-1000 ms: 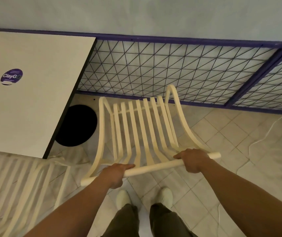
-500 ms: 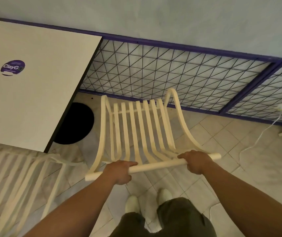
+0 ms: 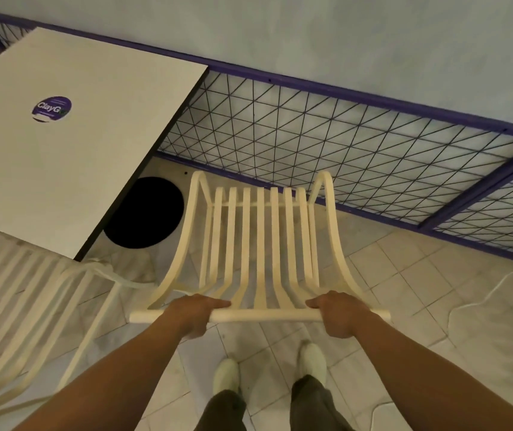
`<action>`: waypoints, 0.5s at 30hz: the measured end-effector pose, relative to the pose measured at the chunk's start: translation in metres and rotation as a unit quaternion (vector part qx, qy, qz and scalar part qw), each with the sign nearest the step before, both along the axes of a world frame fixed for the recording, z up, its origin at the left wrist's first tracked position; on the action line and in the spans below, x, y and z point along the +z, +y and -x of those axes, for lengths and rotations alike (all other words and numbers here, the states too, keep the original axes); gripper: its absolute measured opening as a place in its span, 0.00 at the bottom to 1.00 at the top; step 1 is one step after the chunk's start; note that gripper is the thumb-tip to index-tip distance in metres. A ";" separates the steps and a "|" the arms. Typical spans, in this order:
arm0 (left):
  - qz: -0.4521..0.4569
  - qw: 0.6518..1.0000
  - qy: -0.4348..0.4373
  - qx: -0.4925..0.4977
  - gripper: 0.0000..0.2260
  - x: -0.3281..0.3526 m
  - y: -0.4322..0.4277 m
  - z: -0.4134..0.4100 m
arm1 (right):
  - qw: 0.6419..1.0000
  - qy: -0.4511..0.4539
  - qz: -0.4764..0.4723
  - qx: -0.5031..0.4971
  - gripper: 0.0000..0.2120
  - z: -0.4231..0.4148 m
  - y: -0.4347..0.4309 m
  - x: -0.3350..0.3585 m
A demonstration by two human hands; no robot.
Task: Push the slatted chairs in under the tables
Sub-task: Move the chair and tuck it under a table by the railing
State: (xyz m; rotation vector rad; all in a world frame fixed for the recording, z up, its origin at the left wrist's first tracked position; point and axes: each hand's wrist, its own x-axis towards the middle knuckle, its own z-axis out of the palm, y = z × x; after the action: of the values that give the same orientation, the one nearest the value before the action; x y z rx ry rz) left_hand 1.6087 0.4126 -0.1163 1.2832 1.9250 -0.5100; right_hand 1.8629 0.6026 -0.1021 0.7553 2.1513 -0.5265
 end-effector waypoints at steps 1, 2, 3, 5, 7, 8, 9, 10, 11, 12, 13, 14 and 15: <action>-0.006 1.000 0.001 0.002 0.36 0.000 0.000 0.000 | 1.000 0.003 0.002 0.008 0.32 0.000 0.002 0.001; -0.008 1.000 0.001 0.005 0.35 0.000 0.000 -0.002 | 1.000 0.007 0.003 0.015 0.33 -0.001 0.004 0.001; -0.008 1.000 0.000 0.010 0.35 0.000 -0.001 -0.005 | 1.000 0.008 0.004 0.021 0.32 -0.003 0.005 0.001; -0.009 1.000 -0.004 0.028 0.36 -0.002 -0.004 -0.013 | 1.000 0.008 -0.001 0.029 0.32 -0.006 0.009 0.002; -0.018 0.998 -0.013 0.051 0.35 -0.004 -0.005 -0.021 | 0.999 0.012 -0.009 0.042 0.30 -0.010 0.015 0.003; -0.021 0.998 -0.016 0.062 0.35 -0.006 -0.007 -0.025 | 0.999 0.013 -0.011 0.049 0.30 -0.011 0.019 0.003; -0.025 0.997 -0.018 0.073 0.35 -0.008 -0.007 -0.029 | 0.998 0.013 -0.012 0.056 0.31 -0.011 0.023 0.004; -0.027 0.996 -0.019 0.084 0.34 -0.008 -0.007 -0.034 | 0.998 0.015 -0.014 0.065 0.31 -0.012 0.028 0.005; -0.029 0.995 -0.020 0.096 0.34 -0.008 -0.007 -0.040 | 0.997 0.016 -0.014 0.072 0.31 -0.013 0.032 0.006; -0.030 0.994 -0.021 0.107 0.34 -0.009 -0.007 -0.046 | 0.997 0.017 -0.015 0.080 0.31 -0.013 0.037 0.007; -0.032 0.992 -0.024 0.116 0.34 -0.009 -0.007 -0.051 | 0.996 0.018 -0.016 0.088 0.31 -0.014 0.042 0.008; -0.033 0.991 -0.027 0.126 0.34 -0.010 -0.006 -0.057 | 0.995 0.016 -0.015 0.097 0.30 -0.015 0.048 0.009; -0.038 0.989 -0.033 0.137 0.34 -0.012 -0.005 -0.062 | 0.994 0.014 -0.013 0.106 0.30 -0.016 0.053 0.009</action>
State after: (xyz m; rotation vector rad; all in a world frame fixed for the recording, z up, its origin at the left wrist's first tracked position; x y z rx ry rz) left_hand 1.6710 0.4072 -0.1278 1.0453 2.0392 -0.2548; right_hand 1.8787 0.6561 -0.0929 0.5278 2.2347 -0.4013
